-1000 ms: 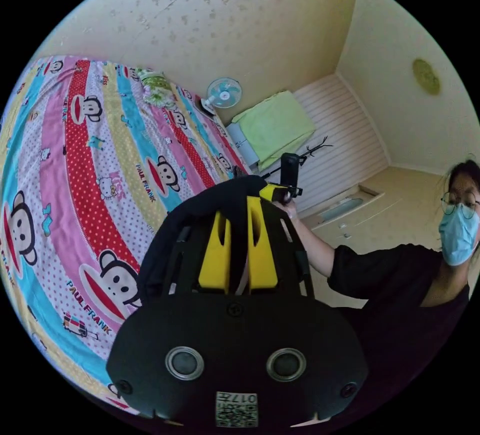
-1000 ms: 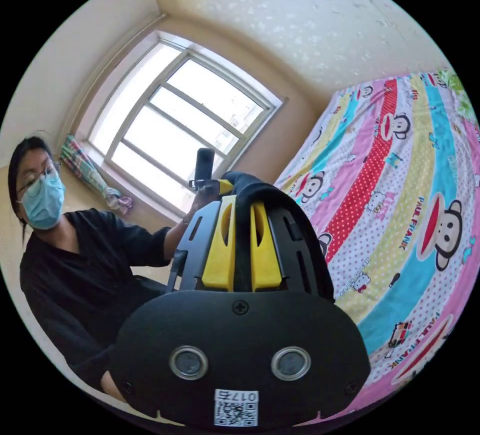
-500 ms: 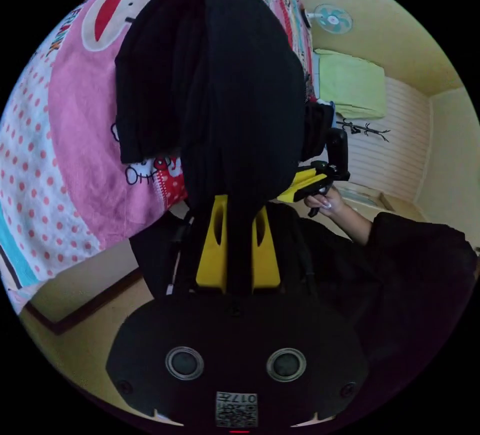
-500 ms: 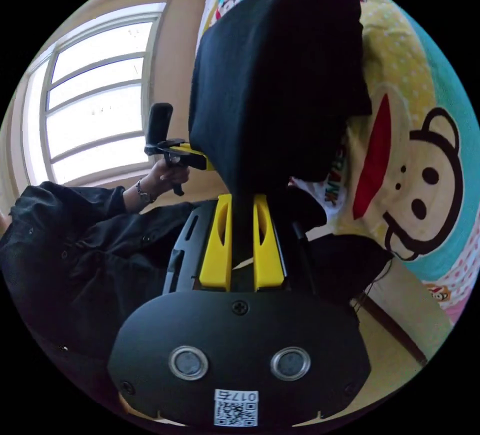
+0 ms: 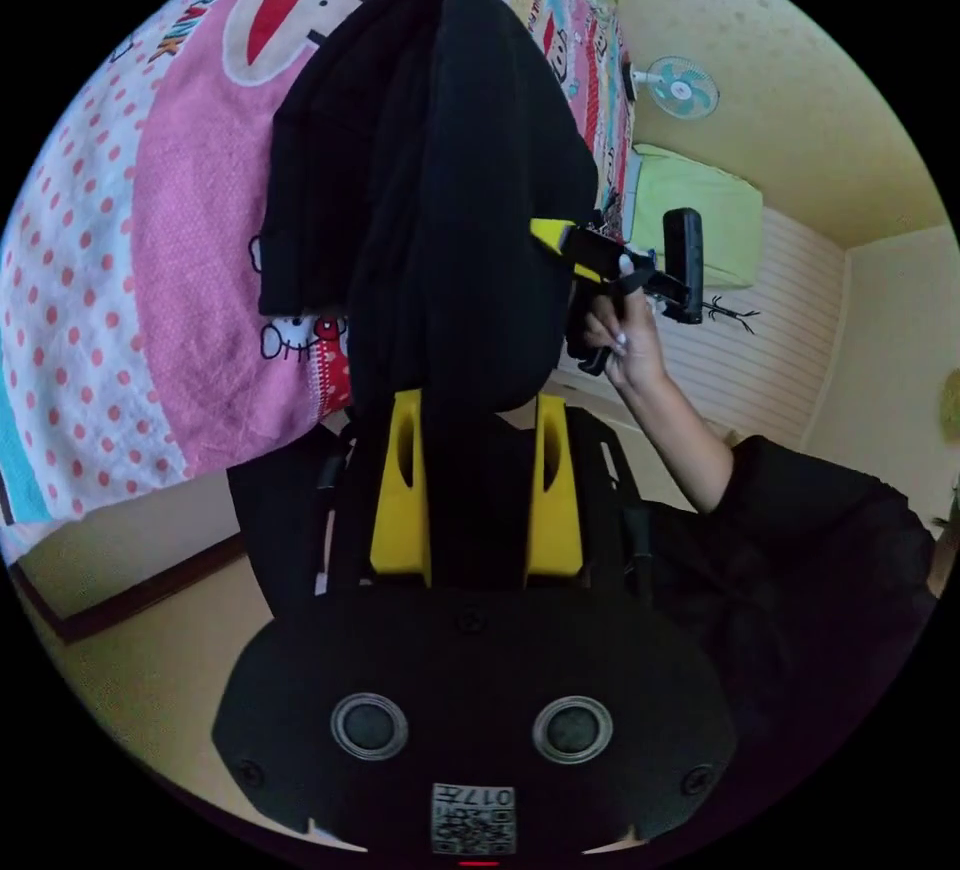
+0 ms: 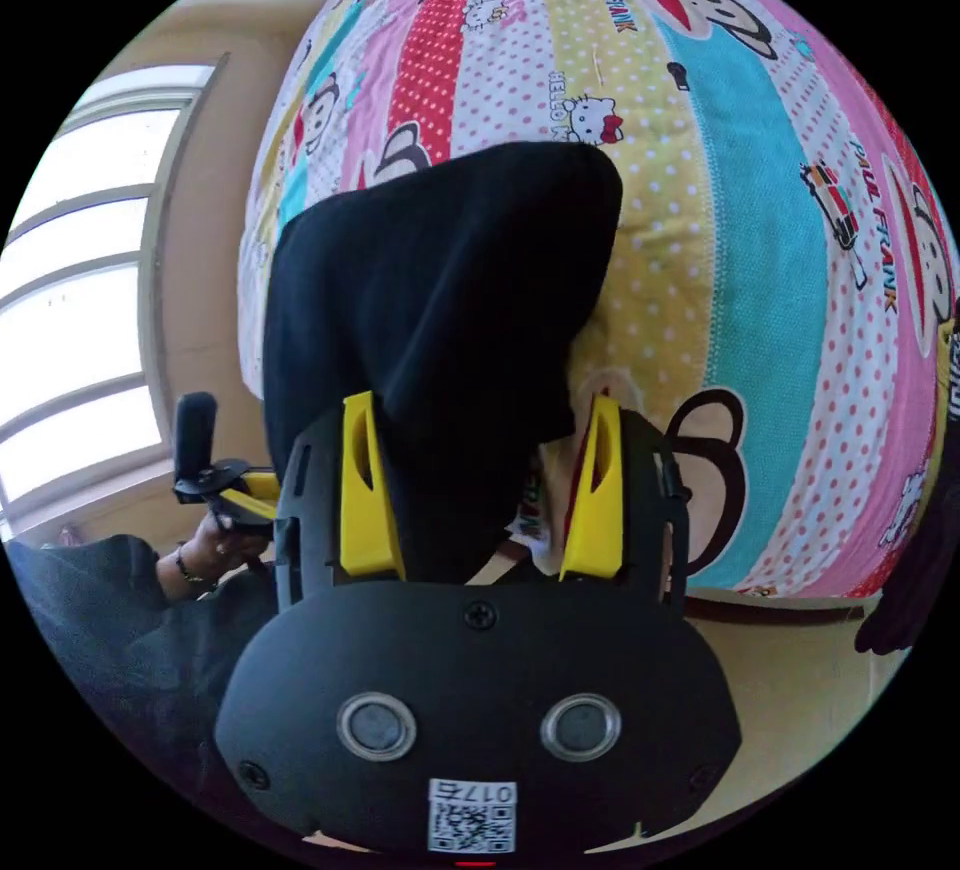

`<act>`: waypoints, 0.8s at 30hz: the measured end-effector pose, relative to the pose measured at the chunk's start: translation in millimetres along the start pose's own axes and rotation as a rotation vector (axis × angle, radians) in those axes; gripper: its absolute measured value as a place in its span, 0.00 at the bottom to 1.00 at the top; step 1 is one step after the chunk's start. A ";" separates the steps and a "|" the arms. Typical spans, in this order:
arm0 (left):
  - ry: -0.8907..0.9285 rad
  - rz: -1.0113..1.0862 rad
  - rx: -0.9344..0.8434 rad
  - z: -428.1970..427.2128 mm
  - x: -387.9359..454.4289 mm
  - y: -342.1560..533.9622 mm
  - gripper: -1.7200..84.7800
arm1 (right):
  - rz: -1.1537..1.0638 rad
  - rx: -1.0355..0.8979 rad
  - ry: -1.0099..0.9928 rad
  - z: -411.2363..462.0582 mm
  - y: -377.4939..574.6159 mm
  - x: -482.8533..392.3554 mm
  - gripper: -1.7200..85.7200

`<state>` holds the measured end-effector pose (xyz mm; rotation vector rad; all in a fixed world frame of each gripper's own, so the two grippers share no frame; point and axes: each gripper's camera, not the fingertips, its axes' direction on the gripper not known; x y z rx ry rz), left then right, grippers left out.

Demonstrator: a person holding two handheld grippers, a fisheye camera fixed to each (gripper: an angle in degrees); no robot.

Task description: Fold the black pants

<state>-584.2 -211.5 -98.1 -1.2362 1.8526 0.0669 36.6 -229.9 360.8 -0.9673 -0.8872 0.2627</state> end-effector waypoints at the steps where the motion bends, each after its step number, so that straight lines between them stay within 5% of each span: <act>1: 0.003 -0.010 0.003 -5.5 -4.4 1.5 0.20 | 0.005 -0.006 -0.034 5.8 -4.1 12.7 0.41; 10: -0.049 0.059 0.261 -112.8 -39.0 -47.8 0.24 | -0.066 -0.024 -0.135 9.0 -29.4 42.2 0.44; 16: 0.063 0.064 0.100 -74.5 -60.1 -144.7 0.27 | 0.024 -0.016 -0.227 6.7 -29.8 33.2 0.37; 22: 0.316 -0.062 0.232 -76.8 -75.6 -133.2 0.15 | 0.109 0.030 -0.404 15.5 -22.9 37.3 0.32; 24: 0.271 -0.058 0.279 -85.0 -59.3 -122.7 0.12 | 0.081 -0.034 -0.399 6.9 -29.1 20.5 0.30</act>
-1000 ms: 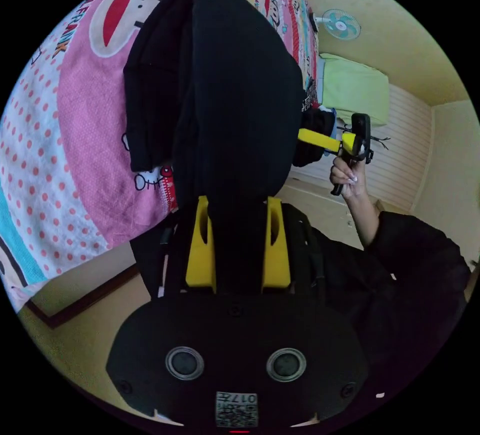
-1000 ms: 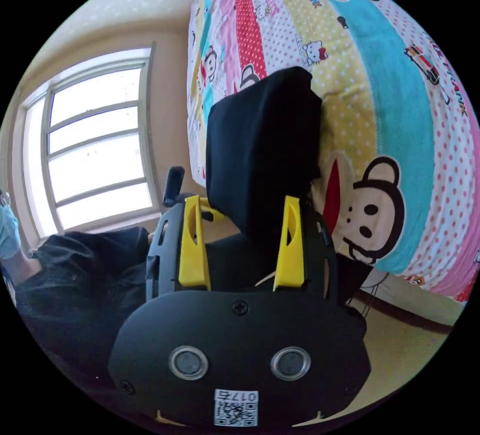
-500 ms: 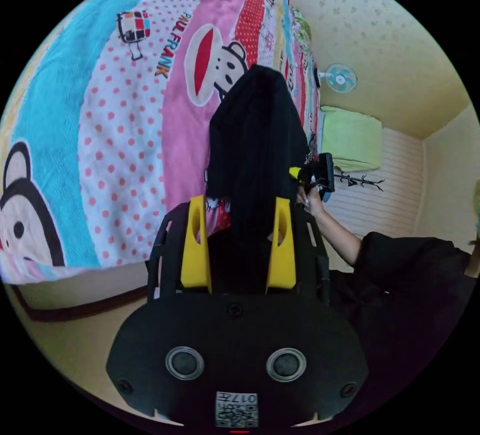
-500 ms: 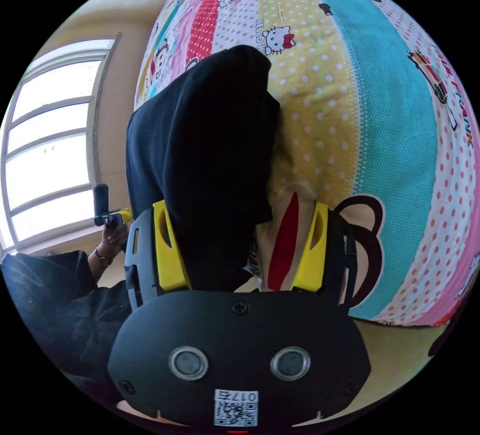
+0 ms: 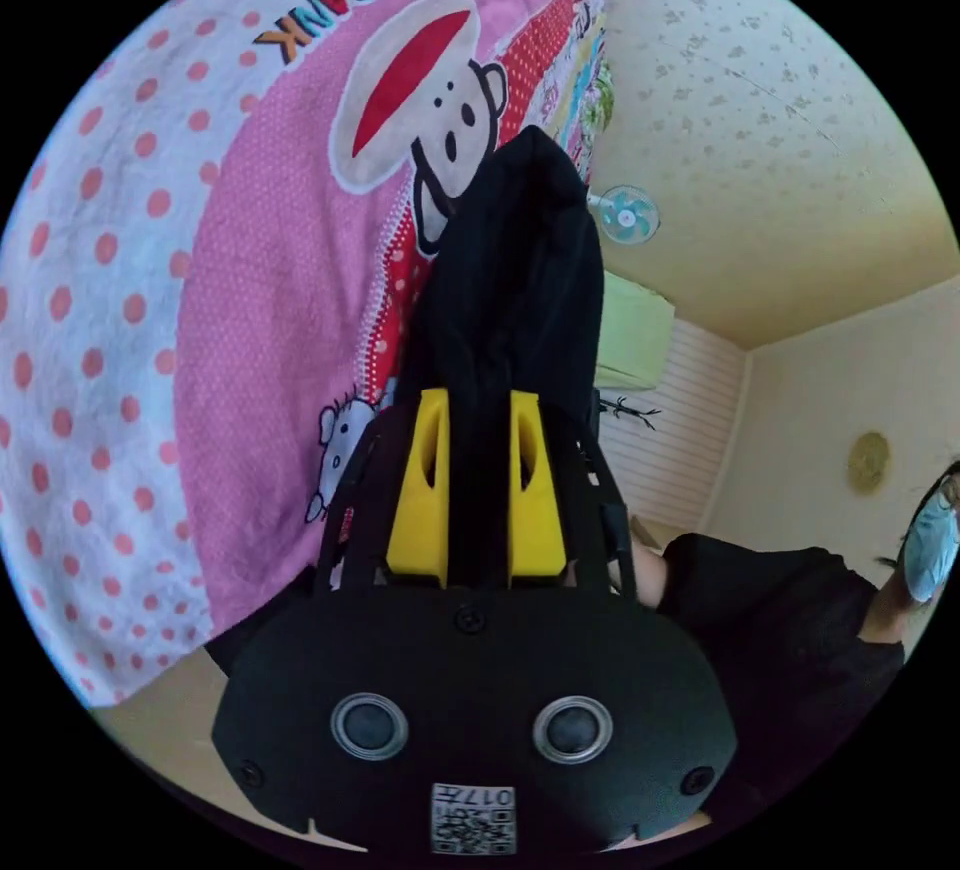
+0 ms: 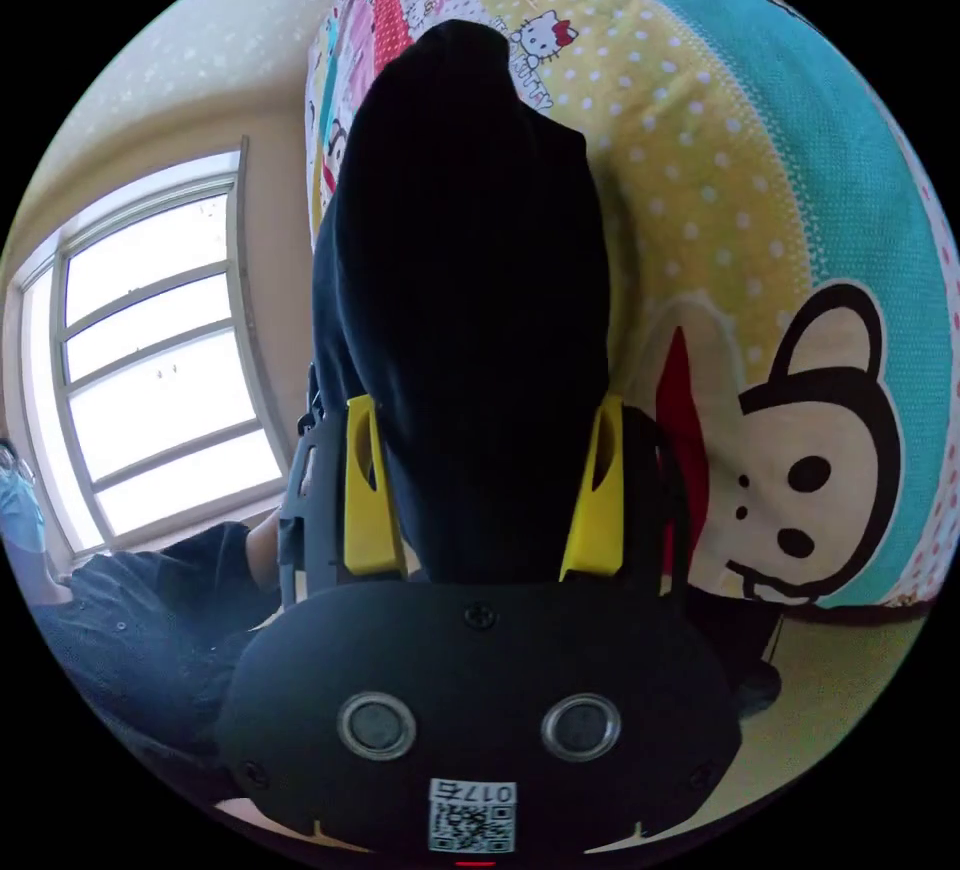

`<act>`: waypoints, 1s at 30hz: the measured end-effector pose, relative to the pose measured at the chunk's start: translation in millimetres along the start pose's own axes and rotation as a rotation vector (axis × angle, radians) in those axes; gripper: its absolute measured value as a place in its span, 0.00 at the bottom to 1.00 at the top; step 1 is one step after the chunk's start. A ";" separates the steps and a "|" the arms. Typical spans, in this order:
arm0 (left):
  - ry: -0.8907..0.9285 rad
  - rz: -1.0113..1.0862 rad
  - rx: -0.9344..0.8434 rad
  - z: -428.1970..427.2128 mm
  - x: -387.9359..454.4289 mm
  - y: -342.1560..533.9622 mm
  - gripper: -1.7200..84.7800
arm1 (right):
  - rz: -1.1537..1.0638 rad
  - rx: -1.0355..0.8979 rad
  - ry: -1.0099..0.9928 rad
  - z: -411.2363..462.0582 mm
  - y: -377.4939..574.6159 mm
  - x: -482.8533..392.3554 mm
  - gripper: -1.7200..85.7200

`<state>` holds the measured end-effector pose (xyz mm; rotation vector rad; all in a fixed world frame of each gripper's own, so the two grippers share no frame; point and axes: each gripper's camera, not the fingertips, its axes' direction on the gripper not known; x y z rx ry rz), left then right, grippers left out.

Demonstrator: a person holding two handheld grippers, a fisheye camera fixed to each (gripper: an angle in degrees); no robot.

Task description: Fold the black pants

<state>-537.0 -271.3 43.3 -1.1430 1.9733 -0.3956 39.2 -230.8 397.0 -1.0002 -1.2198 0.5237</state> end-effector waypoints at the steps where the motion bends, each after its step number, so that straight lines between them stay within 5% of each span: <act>1: -0.028 0.017 0.012 -2.9 6.0 3.1 0.12 | -0.011 -0.038 0.010 2.4 -3.6 -14.3 0.27; 14: -0.074 -0.182 0.667 -271.6 16.3 34.4 0.13 | -0.261 -0.322 0.014 185.1 -106.1 -290.4 0.22; 18: -0.165 -0.369 0.921 -327.8 -21.2 59.5 0.04 | -0.235 -0.344 0.138 204.4 -120.3 -338.2 0.10; 23: -0.184 -0.828 0.538 -246.9 -136.4 98.9 0.02 | -0.281 -0.470 0.478 189.6 -74.2 -284.2 0.04; 27: -0.282 -1.106 0.180 -117.7 -172.8 162.0 0.01 | -0.266 -0.736 1.080 160.2 27.1 -151.5 0.03; 30: -0.231 -1.158 0.113 -35.4 -169.1 180.7 0.01 | -0.179 -0.925 1.381 118.2 127.3 -48.2 0.03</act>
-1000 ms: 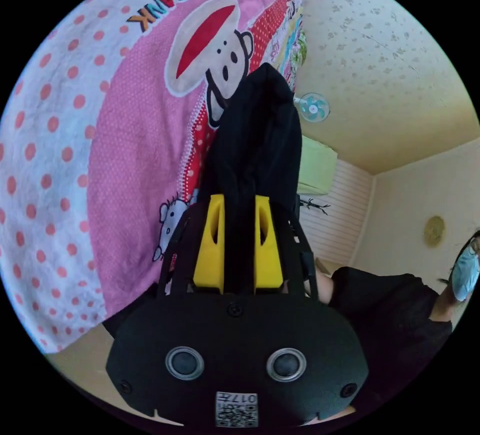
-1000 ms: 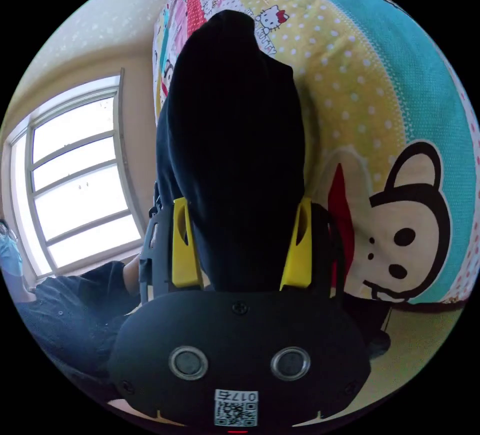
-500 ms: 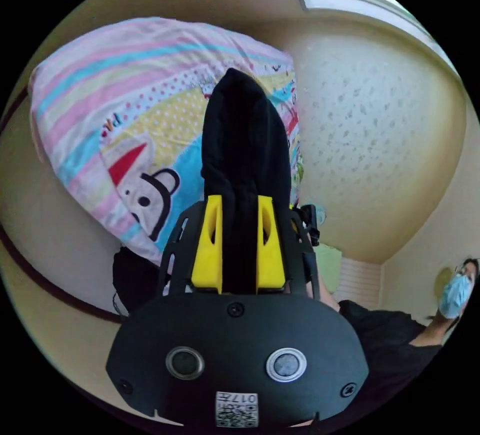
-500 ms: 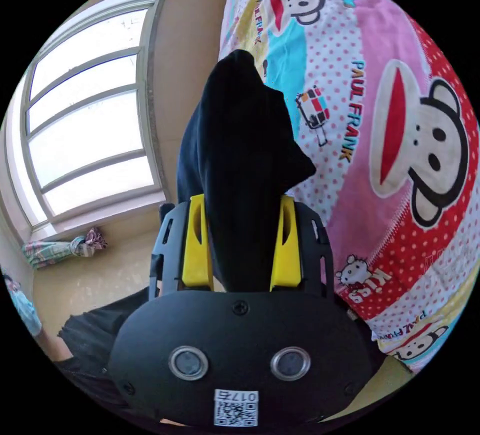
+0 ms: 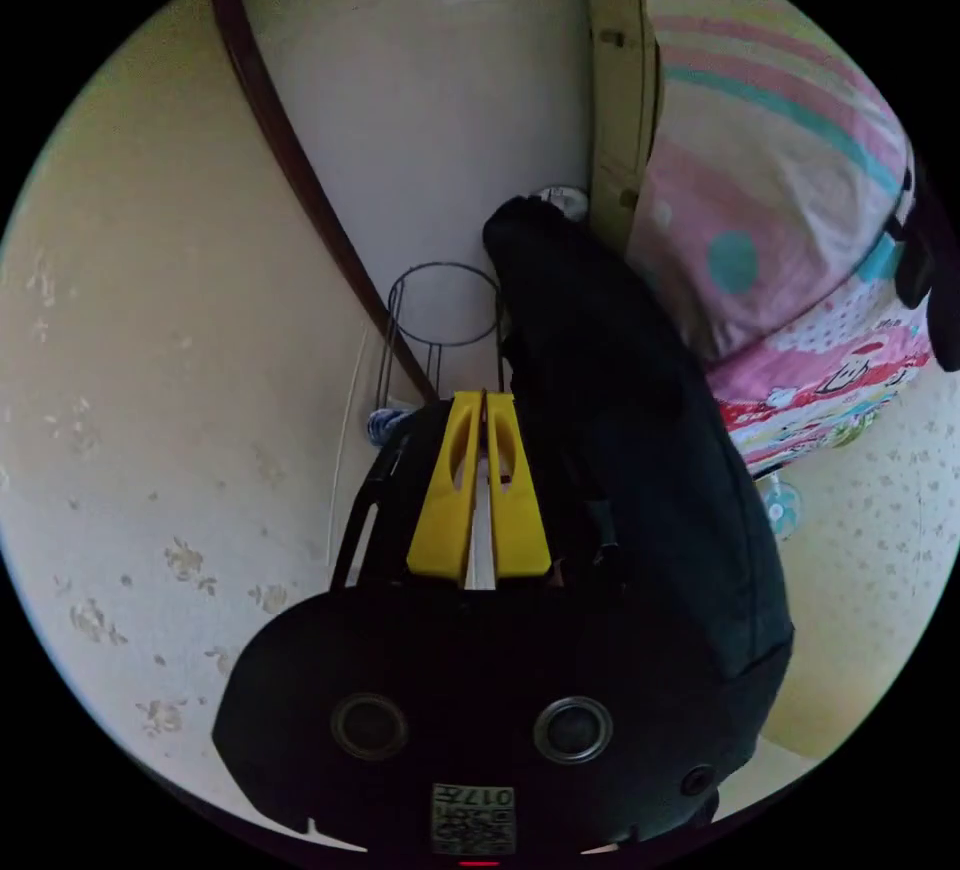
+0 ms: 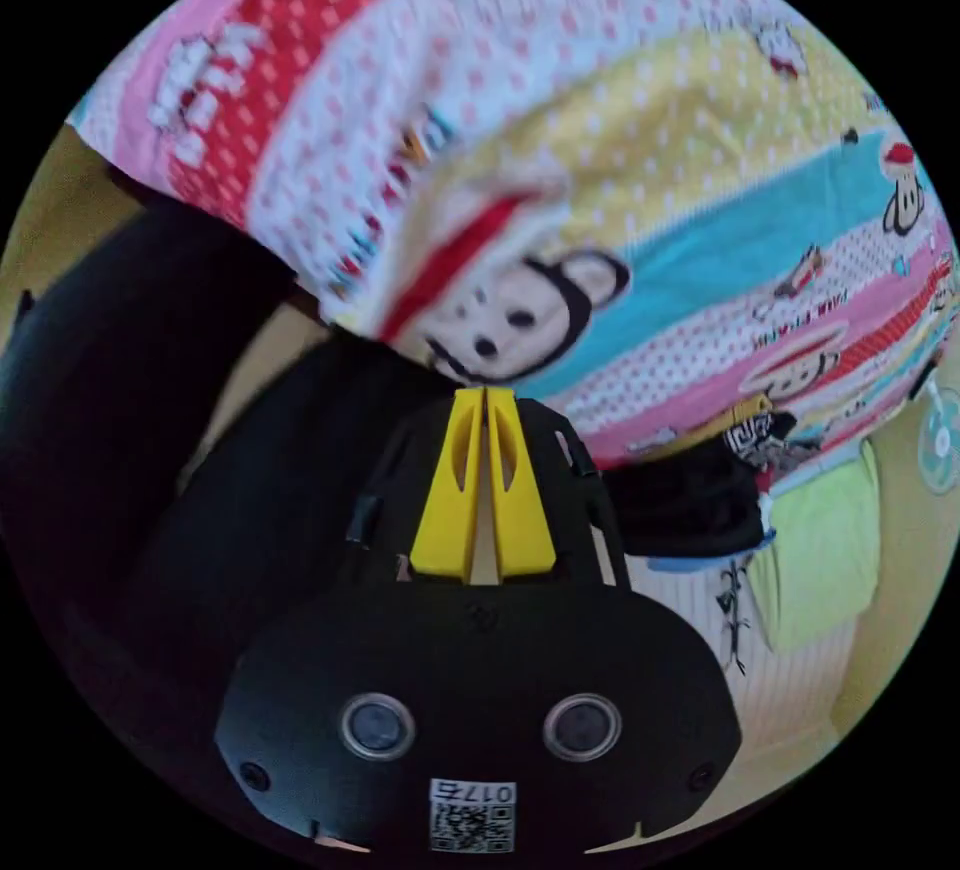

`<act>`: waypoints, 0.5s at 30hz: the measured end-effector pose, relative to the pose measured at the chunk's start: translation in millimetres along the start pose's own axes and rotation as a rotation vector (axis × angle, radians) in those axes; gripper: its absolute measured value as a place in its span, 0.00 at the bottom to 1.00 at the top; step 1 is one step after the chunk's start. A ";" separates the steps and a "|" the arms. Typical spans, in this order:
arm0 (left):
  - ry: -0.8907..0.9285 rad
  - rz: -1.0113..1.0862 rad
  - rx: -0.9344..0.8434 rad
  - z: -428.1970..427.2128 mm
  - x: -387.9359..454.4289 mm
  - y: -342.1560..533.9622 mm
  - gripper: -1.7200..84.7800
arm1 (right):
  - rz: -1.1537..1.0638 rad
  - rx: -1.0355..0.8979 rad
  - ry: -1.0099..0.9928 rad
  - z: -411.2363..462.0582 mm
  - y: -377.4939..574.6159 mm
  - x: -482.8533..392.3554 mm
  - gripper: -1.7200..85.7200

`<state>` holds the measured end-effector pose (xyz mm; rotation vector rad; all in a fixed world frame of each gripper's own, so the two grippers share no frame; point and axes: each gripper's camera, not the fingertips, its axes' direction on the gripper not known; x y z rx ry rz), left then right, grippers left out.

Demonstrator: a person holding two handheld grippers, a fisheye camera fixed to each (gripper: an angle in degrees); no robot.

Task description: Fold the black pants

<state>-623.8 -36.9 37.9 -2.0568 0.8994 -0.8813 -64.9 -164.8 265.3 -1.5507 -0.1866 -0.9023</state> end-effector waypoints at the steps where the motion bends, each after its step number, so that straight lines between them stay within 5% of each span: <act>1: 0.005 -0.005 -0.015 12.9 2.6 4.5 0.01 | 0.039 -0.048 0.023 47.2 28.8 -0.6 0.03; 5: -0.094 -0.003 -0.016 42.2 61.5 14.1 0.01 | 0.211 0.016 -0.126 122.1 122.9 8.6 0.02; 8: -0.184 0.188 0.172 5.0 158.5 21.9 0.01 | 0.419 0.214 0.026 118.6 212.1 39.9 0.02; 10: -0.218 0.373 0.260 -13.0 226.9 36.1 0.01 | 0.759 0.404 0.178 93.6 299.6 82.3 0.02; 15: -0.410 0.727 0.495 10.1 381.0 134.5 0.01 | 1.361 0.847 0.049 71.6 498.3 118.9 0.03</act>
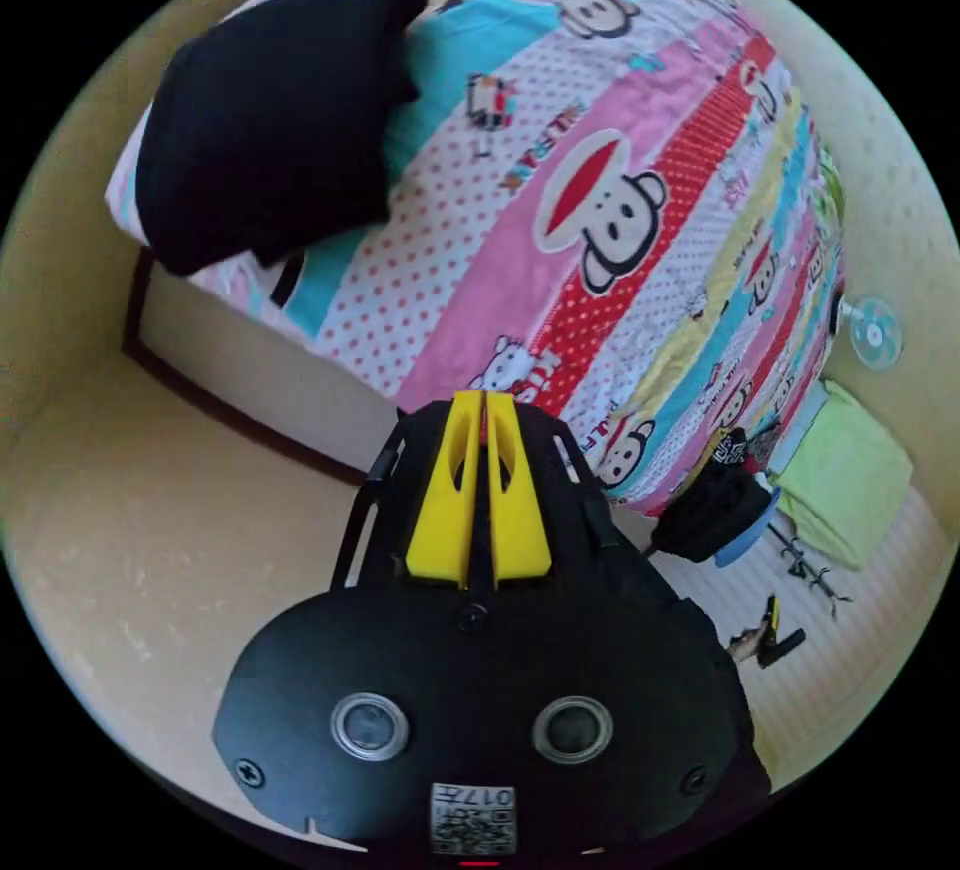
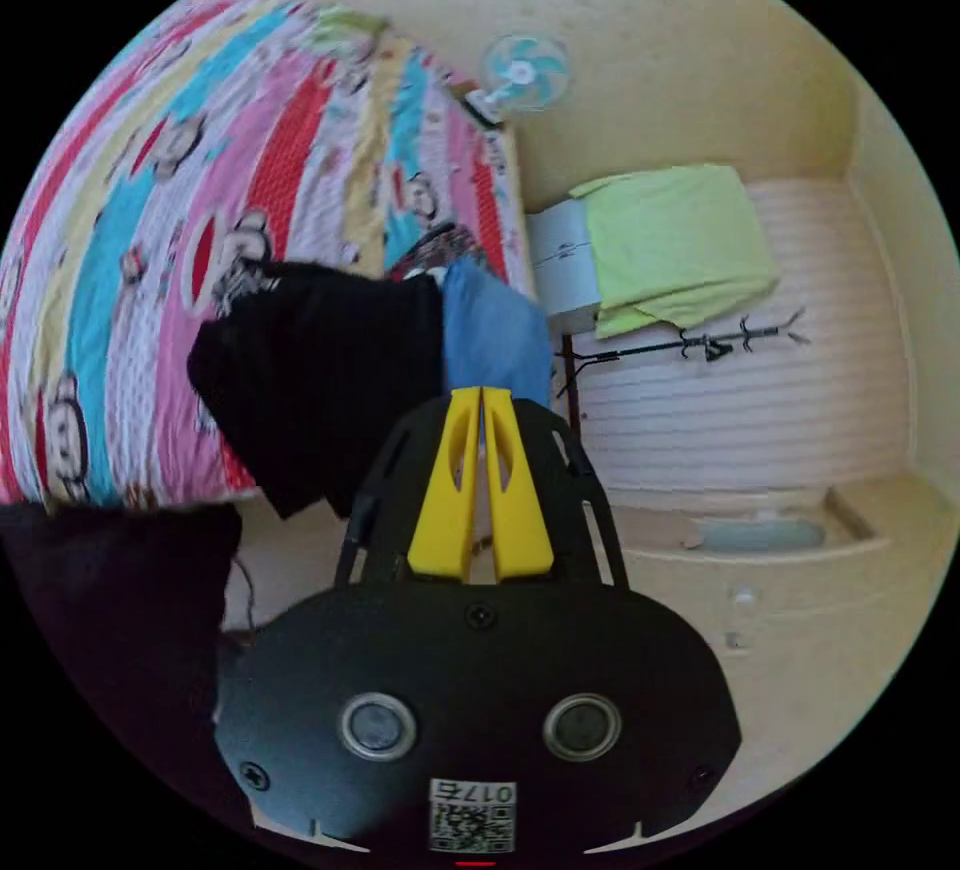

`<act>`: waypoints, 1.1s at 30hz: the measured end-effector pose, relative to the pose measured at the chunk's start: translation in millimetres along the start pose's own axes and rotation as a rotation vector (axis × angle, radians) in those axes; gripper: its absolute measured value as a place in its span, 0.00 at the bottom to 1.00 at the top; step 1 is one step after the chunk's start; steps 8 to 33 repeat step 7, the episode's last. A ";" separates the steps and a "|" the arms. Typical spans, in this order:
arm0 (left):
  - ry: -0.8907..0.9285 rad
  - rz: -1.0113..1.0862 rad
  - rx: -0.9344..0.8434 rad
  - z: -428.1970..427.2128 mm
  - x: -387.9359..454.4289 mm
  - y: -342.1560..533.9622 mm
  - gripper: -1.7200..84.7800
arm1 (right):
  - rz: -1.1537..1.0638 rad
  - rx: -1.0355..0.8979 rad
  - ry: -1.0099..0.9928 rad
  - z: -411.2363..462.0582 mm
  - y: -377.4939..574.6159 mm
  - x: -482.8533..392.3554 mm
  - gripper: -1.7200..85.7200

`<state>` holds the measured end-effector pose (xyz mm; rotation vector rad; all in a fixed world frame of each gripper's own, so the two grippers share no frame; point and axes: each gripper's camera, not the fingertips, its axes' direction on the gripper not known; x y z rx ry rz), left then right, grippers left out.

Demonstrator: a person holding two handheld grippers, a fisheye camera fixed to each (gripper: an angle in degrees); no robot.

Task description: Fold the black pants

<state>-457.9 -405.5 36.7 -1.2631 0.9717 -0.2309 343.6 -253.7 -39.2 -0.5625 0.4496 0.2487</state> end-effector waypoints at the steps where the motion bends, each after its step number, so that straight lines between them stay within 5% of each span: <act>1: -0.008 0.032 0.016 1.6 18.9 3.6 0.01 | 0.137 0.120 -0.076 -21.2 15.3 36.5 0.03; 6: -0.026 0.213 -0.052 100.5 146.6 67.4 0.01 | 0.399 0.410 -0.309 -12.8 106.9 112.0 0.04; 33: -0.031 0.217 -0.071 116.3 153.9 77.4 0.01 | 0.444 0.315 -0.361 8.9 117.4 123.1 0.04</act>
